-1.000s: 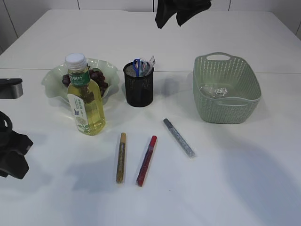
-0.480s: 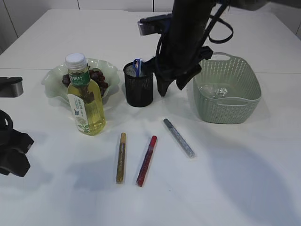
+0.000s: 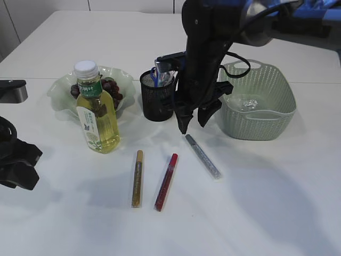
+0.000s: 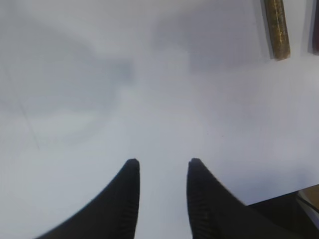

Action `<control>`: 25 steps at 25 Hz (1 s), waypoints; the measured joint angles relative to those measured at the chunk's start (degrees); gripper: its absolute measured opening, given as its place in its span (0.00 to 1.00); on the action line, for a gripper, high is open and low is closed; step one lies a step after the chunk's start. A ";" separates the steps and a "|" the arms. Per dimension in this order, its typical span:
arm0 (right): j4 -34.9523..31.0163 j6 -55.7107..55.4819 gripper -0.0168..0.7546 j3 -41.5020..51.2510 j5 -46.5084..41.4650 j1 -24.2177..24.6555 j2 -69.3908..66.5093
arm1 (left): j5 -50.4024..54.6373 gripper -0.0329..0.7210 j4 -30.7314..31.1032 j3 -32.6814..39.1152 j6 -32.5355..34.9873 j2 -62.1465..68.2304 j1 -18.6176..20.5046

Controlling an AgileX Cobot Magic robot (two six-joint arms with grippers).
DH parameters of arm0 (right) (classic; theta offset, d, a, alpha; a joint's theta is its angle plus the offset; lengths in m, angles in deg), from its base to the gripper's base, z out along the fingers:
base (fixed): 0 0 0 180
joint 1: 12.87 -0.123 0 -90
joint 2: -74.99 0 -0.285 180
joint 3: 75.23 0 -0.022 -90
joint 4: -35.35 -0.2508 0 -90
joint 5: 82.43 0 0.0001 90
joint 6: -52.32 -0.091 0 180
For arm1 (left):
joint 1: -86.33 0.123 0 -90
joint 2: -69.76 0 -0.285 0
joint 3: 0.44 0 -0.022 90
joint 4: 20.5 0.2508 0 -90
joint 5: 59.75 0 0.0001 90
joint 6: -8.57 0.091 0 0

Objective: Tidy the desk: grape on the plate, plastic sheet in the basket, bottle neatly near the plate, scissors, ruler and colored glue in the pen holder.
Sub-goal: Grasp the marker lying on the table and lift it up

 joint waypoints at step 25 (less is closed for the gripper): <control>2.26 -1.58 0.55 0.00 0.89 0.00 -7.68 | -0.09 0.36 0.62 0.00 0.00 0.00 0.00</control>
